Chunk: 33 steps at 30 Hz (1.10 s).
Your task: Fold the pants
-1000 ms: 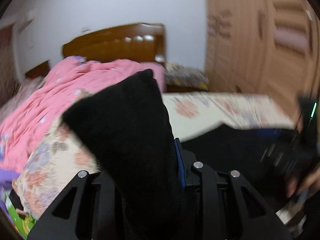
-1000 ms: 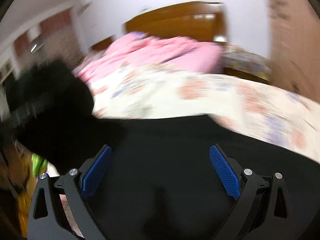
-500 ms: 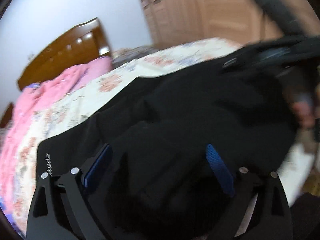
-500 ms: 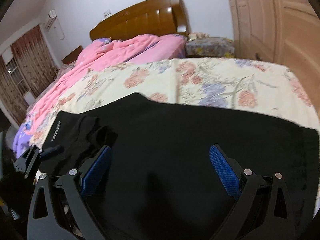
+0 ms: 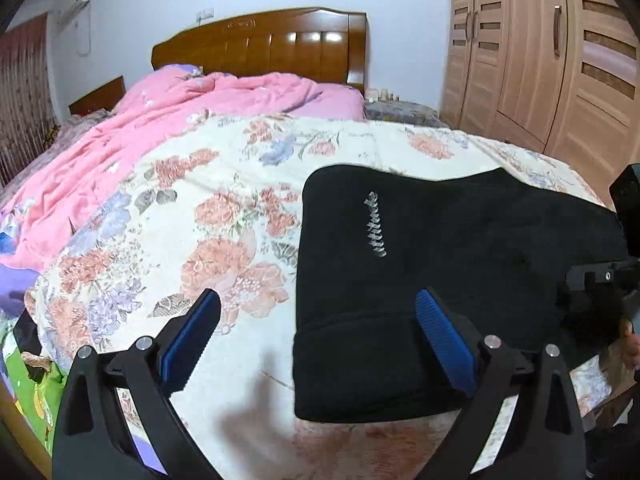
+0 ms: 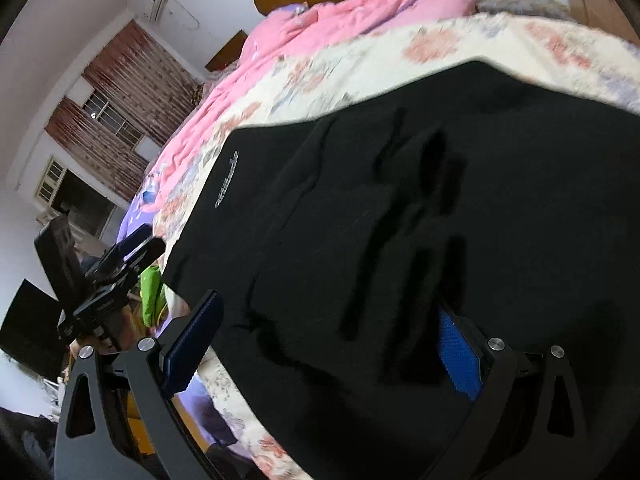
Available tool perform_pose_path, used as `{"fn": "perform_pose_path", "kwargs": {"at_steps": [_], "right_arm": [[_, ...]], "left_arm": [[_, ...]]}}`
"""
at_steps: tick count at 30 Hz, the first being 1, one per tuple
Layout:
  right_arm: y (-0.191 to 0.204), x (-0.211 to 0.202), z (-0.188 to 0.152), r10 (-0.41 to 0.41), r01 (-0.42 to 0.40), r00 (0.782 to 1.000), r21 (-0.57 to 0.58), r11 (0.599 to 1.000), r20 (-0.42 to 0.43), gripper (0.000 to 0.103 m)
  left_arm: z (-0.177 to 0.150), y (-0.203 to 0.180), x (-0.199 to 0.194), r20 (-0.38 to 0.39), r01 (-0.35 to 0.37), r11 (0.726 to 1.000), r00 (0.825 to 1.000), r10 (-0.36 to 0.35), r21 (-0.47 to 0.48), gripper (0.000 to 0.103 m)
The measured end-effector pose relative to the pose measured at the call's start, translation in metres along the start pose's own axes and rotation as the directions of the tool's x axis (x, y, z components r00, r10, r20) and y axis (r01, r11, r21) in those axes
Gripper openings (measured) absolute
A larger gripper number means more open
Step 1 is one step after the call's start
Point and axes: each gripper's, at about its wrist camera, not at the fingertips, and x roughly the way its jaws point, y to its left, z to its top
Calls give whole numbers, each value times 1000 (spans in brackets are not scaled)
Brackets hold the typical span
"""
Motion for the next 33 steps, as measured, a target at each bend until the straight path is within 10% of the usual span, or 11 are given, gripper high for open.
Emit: {"fn": "perform_pose_path", "kwargs": {"at_steps": [9, 13, 17, 28, 33], "right_arm": [[-5, 9, 11, 26, -29, 999, 84, 996, 35, 58], [-5, -1, 5, 15, -23, 994, 77, 997, 105, 26], [7, -15, -4, -17, 12, 989, 36, 999, 145, 21], [-24, -26, -25, -50, 36, 988, 92, 995, 148, 21], [-16, -56, -20, -189, 191, 966, 7, 982, 177, 84]], "left_arm": [[-15, -7, 26, -49, 48, 996, 998, -44, 74, 98], [-12, -9, 24, -51, 40, 995, 998, -36, 93, 100], [-7, -17, 21, -32, -4, 987, 999, 9, 159, 100], [-7, -29, 35, -54, -12, 983, 998, 23, 182, 101], [11, -22, 21, -24, -42, 990, 999, 46, 136, 100]]}}
